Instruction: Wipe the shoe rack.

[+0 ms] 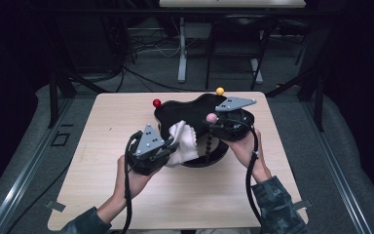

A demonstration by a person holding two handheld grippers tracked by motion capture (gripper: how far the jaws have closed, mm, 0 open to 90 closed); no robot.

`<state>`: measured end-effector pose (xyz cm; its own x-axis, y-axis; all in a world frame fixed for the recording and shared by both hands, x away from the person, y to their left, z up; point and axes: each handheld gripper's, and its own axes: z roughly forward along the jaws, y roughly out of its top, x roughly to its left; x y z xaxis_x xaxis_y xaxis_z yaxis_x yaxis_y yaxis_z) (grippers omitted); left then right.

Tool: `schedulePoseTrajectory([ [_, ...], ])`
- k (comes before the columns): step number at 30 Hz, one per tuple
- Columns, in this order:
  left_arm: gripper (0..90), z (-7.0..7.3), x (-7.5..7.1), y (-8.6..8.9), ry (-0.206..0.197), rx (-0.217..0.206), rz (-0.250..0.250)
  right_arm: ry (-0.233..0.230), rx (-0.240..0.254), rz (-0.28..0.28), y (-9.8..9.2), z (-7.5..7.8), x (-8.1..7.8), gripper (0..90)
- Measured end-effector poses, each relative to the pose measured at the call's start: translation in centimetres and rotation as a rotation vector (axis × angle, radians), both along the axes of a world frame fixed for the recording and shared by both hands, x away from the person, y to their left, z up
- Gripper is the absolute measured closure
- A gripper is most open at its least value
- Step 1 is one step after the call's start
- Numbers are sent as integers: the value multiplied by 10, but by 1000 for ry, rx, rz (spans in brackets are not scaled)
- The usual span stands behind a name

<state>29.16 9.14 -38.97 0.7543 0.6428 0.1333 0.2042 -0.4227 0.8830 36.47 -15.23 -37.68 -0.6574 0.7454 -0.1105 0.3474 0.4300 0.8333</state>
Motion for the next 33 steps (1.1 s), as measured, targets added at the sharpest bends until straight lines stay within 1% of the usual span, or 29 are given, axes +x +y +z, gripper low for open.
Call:
schedulePoseTrajectory([
  [3, 805, 4, 3, -18, -8, 10, -31, -1, 0, -1, 0, 0, 0, 602],
  [7, 804, 3, 9, -38, -5, 20, -47, -2, 1, 2, 0, 0, 0, 602],
  [9, 804, 1, 12, -43, -8, 19, -48, -2, 1, 2, 0, 0, 0, 602],
  [11, 805, 0, 13, -45, -5, 12, -48, -6, -1, -2, 0, 0, 0, 602],
  [15, 805, -3, 10, -39, -2, 3, -44, -10, 2, 2, -1, -1, 0, 601],
  [19, 805, -7, 4, -27, 4, -5, -38, -12, 12, 4, -1, -2, 0, 600],
  [21, 805, -9, 1, -22, 8, -2, -37, -10, 15, 8, -2, -2, 0, 600],
  [23, 805, -15, -3, -16, 20, -2, -37, -19, 13, -5, -1, -2, -1, 599],
  [27, 805, -26, -8, -5, 44, 3, -31, -22, 19, -1, -1, -4, -1, 596],
  [28, 804, -30, -9, -2, 54, 8, -28, -35, 7, -16, -1, -4, -2, 594],
  [32, 805, -47, -9, 10, 85, 11, -3, -43, 31, -7, -2, -6, -2, 568],
  [33, 805, -50, -8, 13, 91, 11, 2, -51, 27, -21, -2, -6, -3, 548],
])
